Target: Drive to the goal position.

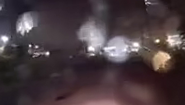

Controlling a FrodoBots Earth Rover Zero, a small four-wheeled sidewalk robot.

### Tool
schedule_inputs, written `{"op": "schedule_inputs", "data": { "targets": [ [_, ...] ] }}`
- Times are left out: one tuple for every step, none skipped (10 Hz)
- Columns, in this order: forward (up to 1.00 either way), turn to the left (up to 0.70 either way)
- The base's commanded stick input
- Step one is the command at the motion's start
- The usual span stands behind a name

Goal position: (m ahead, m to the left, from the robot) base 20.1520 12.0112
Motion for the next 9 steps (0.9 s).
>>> {"op": "schedule_inputs", "data": {
  "targets": [
    [0.5,0.09],
    [0.5,0.05],
    [0.5,0.0],
    [0.5,0.0],
    [0.5,0.0],
    [0.5,0.07],
    [0.5,0.03],
    [0.5,0.0],
    [0.5,0.0]
  ]
}}
